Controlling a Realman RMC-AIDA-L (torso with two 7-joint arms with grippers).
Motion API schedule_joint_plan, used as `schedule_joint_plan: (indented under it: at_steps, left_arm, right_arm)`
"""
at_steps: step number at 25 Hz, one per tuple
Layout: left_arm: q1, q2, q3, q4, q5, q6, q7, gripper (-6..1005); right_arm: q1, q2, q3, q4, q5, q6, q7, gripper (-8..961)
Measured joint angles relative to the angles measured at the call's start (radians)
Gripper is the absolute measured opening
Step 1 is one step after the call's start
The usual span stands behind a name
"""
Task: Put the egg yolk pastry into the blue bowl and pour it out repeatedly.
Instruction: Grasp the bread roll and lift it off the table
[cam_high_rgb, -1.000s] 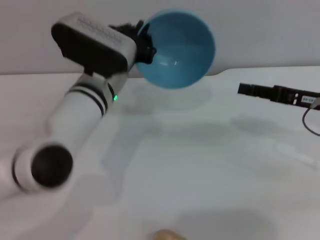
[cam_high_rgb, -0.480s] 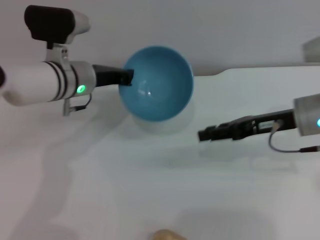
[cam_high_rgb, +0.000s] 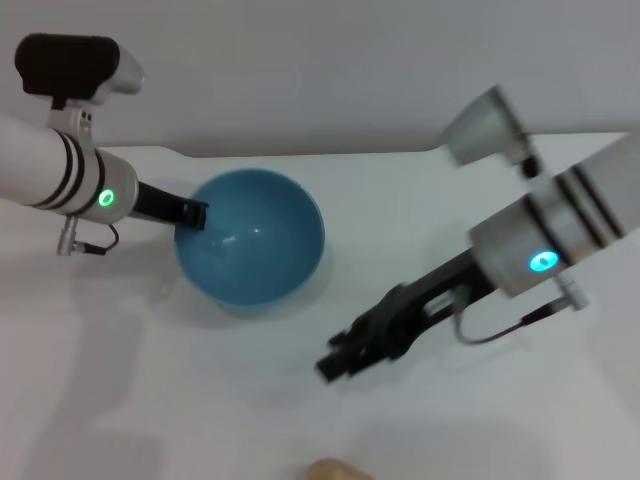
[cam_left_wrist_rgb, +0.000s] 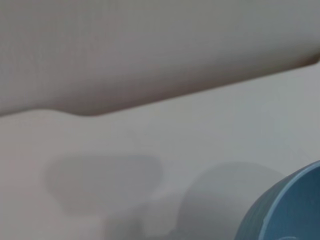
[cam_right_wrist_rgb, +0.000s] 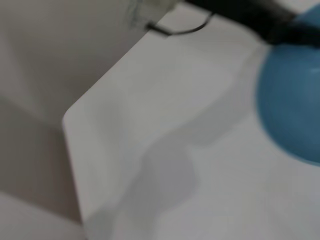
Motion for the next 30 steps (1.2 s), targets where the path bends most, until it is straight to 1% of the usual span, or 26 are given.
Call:
schedule_joint_plan:
  at_steps: [2, 4, 8, 11, 14, 20, 30]
  left_arm:
    - [0.003, -0.008, -0.001, -0.002, 0.004, -0.008, -0.002, 28]
    - [0.004, -0.012, -0.002, -0.002, 0.004, -0.010, -0.003, 28]
    - [0.005, -0.015, -0.002, -0.003, 0.004, -0.012, -0.004, 28]
    - [0.004, -0.016, -0.002, -0.014, -0.001, -0.018, -0.004, 28]
    - [0.005, -0.019, 0.002, -0.034, -0.001, -0.021, -0.003, 27]
    - [0.003, -0.020, 0.004, -0.041, -0.001, -0.018, -0.003, 27]
    - [0.007, -0.022, -0.004, -0.053, -0.001, -0.014, -0.004, 27]
  right_arm:
    - [0.021, 0.002, 0.000, -0.071, -0.055, 0.046, 0.000, 421]
    - [0.041, 0.005, 0.001, -0.165, -0.133, 0.121, 0.002, 422]
    - [0.050, 0.010, 0.003, -0.334, -0.292, 0.269, 0.030, 422]
    - [0.050, 0.012, 0.007, -0.421, -0.386, 0.332, 0.078, 422]
    - [0.051, 0.012, 0.012, -0.448, -0.414, 0.343, 0.101, 422]
    - [0.046, 0.012, 0.006, -0.451, -0.420, 0.336, 0.131, 422]
    - [0.048, 0.008, 0.013, -0.442, -0.541, 0.293, 0.235, 423]
